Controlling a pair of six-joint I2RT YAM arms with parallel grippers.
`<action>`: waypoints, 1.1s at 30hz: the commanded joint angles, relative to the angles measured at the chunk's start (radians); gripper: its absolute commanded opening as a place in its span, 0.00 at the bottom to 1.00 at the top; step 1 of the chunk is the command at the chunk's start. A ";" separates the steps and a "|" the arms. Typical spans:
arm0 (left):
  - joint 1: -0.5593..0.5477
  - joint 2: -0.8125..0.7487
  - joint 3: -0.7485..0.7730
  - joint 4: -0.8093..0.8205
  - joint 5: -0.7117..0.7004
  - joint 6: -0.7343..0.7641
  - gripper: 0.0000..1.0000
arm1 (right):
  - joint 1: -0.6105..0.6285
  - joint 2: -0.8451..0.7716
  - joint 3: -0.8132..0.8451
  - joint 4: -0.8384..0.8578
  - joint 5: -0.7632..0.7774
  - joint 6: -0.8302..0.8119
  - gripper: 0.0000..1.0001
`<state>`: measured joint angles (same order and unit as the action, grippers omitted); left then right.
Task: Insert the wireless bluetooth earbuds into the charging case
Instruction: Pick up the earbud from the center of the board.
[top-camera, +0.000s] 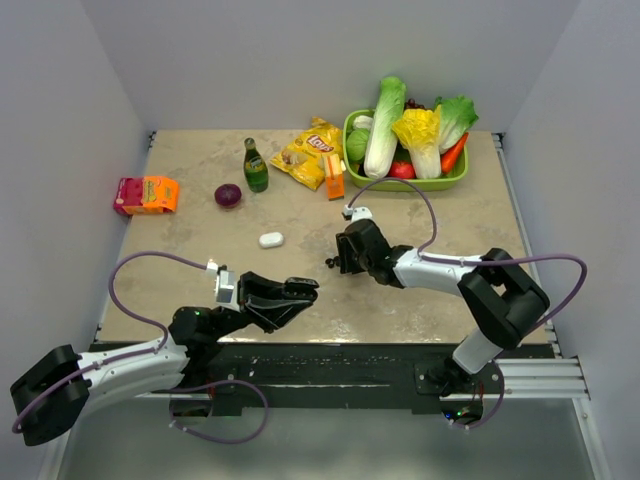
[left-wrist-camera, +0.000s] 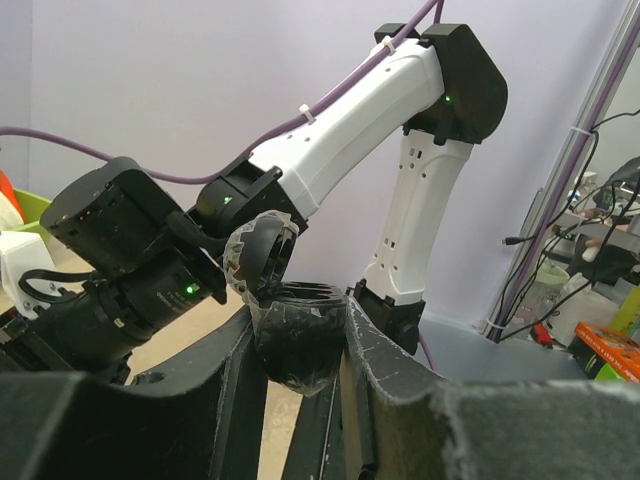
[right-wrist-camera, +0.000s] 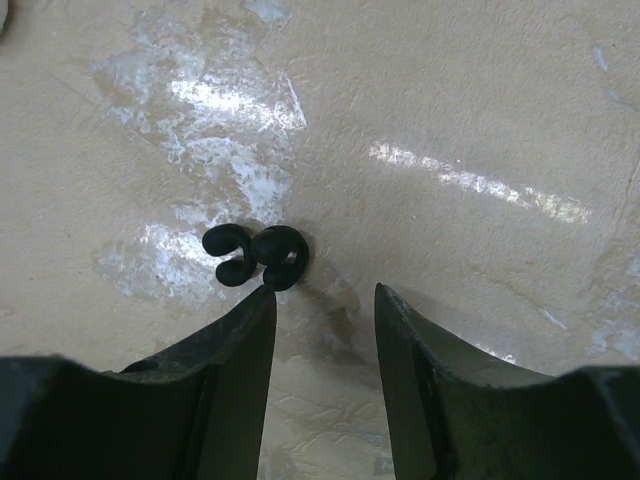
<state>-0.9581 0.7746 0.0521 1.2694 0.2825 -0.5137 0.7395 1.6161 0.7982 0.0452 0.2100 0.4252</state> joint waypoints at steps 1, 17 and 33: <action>-0.007 -0.003 -0.198 0.068 -0.019 0.001 0.00 | 0.001 0.014 0.045 0.039 -0.001 -0.017 0.48; -0.008 -0.009 -0.199 0.065 -0.013 0.000 0.00 | 0.001 0.079 0.081 0.042 0.003 -0.023 0.47; -0.008 -0.009 -0.195 0.059 -0.016 0.006 0.00 | 0.017 0.027 0.104 0.022 -0.057 -0.069 0.49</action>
<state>-0.9588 0.7605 0.0521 1.2625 0.2810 -0.5133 0.7414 1.6382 0.8509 0.0708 0.1715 0.3969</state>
